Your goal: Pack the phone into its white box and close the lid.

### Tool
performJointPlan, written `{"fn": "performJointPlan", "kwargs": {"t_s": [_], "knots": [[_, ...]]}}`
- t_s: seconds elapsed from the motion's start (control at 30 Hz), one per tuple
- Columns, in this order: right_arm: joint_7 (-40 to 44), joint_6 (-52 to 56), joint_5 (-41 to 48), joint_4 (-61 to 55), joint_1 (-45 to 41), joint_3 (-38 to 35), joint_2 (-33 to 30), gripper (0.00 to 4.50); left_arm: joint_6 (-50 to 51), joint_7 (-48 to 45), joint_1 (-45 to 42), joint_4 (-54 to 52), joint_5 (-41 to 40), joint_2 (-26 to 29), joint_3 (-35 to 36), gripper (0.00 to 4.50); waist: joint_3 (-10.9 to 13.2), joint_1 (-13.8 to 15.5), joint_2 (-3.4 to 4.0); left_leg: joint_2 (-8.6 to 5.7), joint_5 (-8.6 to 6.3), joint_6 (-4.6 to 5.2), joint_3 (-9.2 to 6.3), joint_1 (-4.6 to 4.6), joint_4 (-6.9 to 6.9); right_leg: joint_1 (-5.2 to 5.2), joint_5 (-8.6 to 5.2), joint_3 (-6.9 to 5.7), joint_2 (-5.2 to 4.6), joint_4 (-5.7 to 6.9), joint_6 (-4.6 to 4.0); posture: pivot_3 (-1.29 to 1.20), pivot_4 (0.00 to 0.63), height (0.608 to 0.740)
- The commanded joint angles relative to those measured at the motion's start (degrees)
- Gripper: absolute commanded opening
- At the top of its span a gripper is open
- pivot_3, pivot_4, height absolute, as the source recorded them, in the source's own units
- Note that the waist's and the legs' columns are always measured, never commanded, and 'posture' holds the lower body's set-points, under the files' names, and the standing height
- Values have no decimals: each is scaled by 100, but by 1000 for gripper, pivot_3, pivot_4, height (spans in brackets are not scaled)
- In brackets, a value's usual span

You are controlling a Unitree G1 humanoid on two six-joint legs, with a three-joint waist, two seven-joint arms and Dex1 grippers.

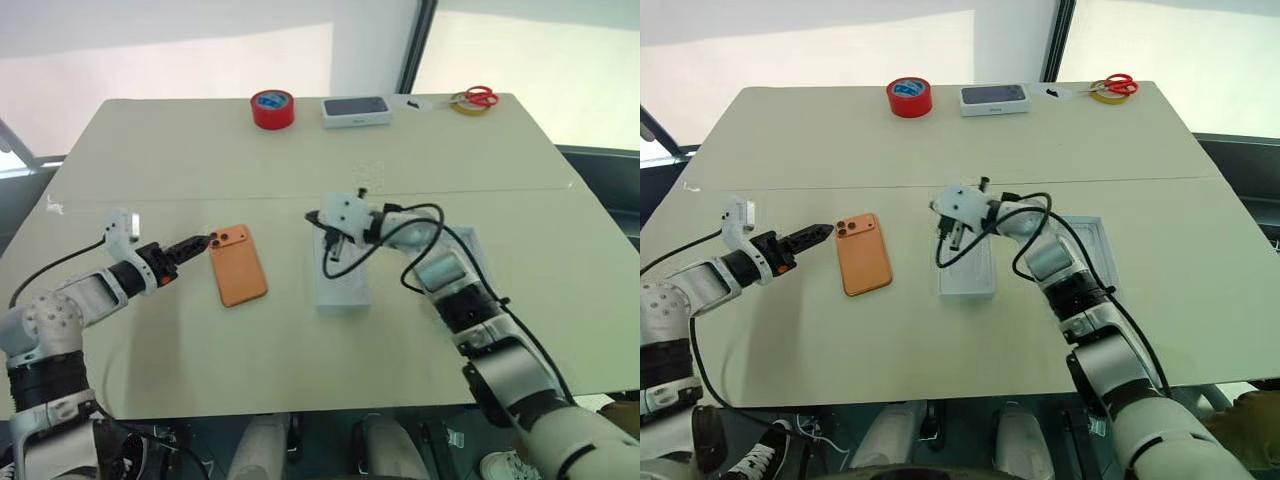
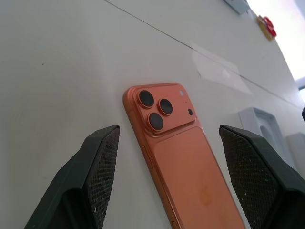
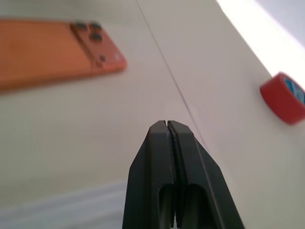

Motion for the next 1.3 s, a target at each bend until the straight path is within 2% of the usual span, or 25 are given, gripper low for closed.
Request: {"fn": "performJointPlan", "kwargs": {"t_s": [0.03, 0.2, 0.33, 0.4, 0.57, 0.9, 1.3], "knots": [[62, 270, -309, 82, -256, 398, 191, 53, 454, 173, 23, -139, -214, -27, 98, 3513, -1, -2, -1, -2, 0, 0, 2, 0, 0, 0, 0, 0, -2, 1, 0, 0, 150, 735], [553, 684, -661, 351, -350, 1029, 326, 53, 566, 286, 63, -266, -56, -156, -133, 3513, -4, 5, -6, -2, 3, -7, 5, 2, 0, -8, 0, 1, -2, 15, 0, 0, 150, 735], [597, 766, -743, 530, -362, 1213, 560, 53, 874, 403, -79, -217, -206, -389, -104, 3513, -4, 4, -6, -2, 3, -9, 9, 2, -1, -10, 0, 1, -3, 16, 0, 0, 150, 735], [514, 733, -918, 703, -369, 1337, 587, 53, 825, 342, -49, -208, -62, -408, -317, 3513, -4, -2, -6, -2, 3, -10, 9, 4, -1, -11, 0, 1, -3, 19, 0, 0, 150, 735], [423, 777, -979, 828, -346, 1318, 659, 53, 869, 197, -85, -110, 74, -424, -681, 3513, -13, 6, -9, -2, 6, -15, 16, 17, -5, -10, 0, 0, -5, 30, -1, 0, 150, 735], [740, 1364, -927, 331, -157, 1348, 627, 53, 696, -369, -508, 342, 578, -522, -1578, 3513, -27, 43, -9, -11, 6, -16, 17, 19, -6, -9, 0, 0, -12, 34, -1, 0, 150, 735], [586, 1382, -956, 384, -197, 1304, 560, 53, 956, -783, -976, 928, 836, -583, -1755, 3513, -32, 39, -9, -12, 6, -16, 16, 20, -8, -10, -1, 0, -13, 34, -1, 0, 150, 735]]}}
